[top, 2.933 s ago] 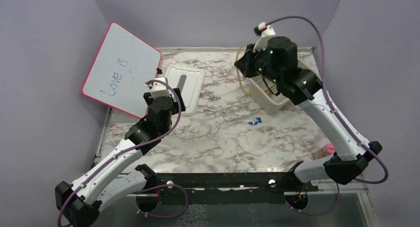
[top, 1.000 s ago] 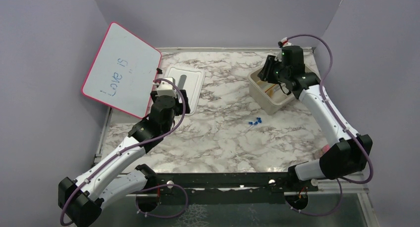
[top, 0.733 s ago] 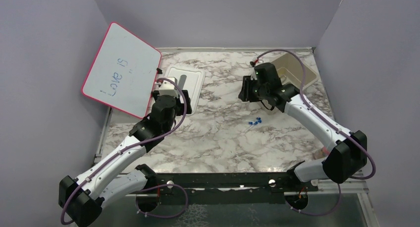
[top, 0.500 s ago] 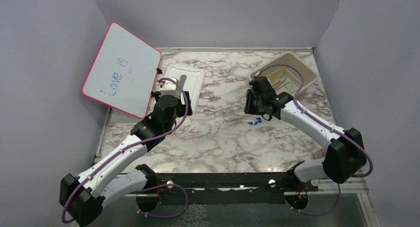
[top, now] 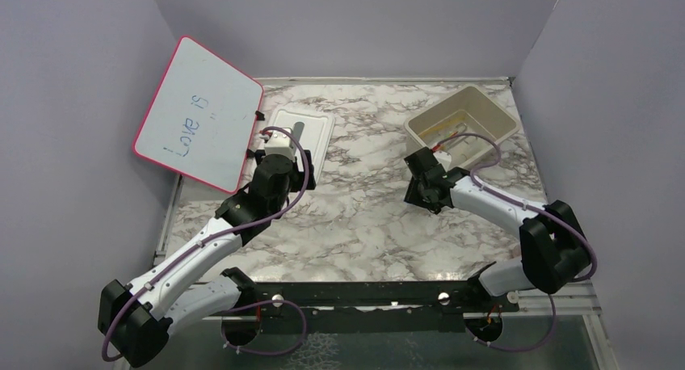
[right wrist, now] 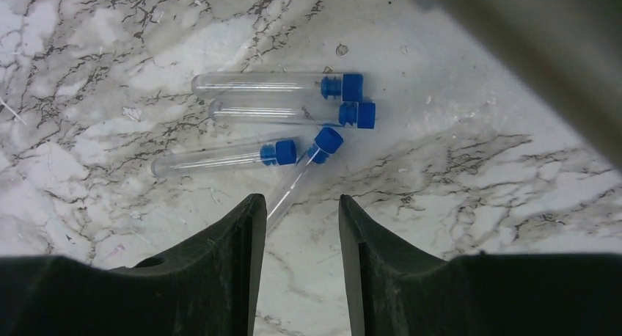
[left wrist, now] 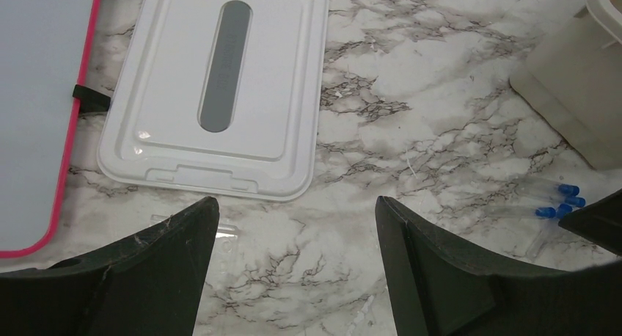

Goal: Organize the chemistry lab equipment

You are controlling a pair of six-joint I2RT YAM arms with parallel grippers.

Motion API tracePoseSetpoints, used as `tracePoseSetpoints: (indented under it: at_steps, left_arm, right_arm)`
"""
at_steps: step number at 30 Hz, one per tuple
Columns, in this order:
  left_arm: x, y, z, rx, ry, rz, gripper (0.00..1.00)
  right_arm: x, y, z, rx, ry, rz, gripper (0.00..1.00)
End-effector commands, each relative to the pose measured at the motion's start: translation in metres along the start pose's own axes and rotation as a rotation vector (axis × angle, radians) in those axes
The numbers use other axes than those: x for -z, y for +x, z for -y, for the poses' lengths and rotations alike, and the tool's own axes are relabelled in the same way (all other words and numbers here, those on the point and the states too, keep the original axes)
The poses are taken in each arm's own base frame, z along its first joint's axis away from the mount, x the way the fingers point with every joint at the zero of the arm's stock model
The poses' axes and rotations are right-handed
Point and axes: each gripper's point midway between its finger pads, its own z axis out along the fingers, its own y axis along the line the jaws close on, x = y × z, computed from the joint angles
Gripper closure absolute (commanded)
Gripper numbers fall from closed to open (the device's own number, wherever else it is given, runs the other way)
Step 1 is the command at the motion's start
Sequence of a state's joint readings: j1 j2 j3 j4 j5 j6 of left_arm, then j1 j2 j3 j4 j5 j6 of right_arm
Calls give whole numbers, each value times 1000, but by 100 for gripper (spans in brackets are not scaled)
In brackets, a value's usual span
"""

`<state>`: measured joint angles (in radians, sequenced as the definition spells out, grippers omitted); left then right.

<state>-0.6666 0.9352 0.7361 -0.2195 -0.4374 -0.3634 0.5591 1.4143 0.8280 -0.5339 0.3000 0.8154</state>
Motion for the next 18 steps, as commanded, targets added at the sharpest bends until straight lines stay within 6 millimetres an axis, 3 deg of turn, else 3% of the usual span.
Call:
tracePoseSetpoints:
  at_steps: [1, 8, 13, 18]
  left_arm:
    - [-1, 2, 1, 13, 11, -1, 19]
    - [-2, 3, 0, 8, 7, -5, 19]
    - [-2, 3, 0, 6, 7, -4, 19]
    - [-2, 2, 0, 5, 6, -2, 19]
  right_arm:
    - [-13, -2, -16, -39, -33, 2, 54]
    - [-20, 0, -7, -55, 33, -3, 55]
    - [-21, 2, -1, -61, 60, -1, 61]
    - [-18, -2, -8, -6, 16, 5, 66]
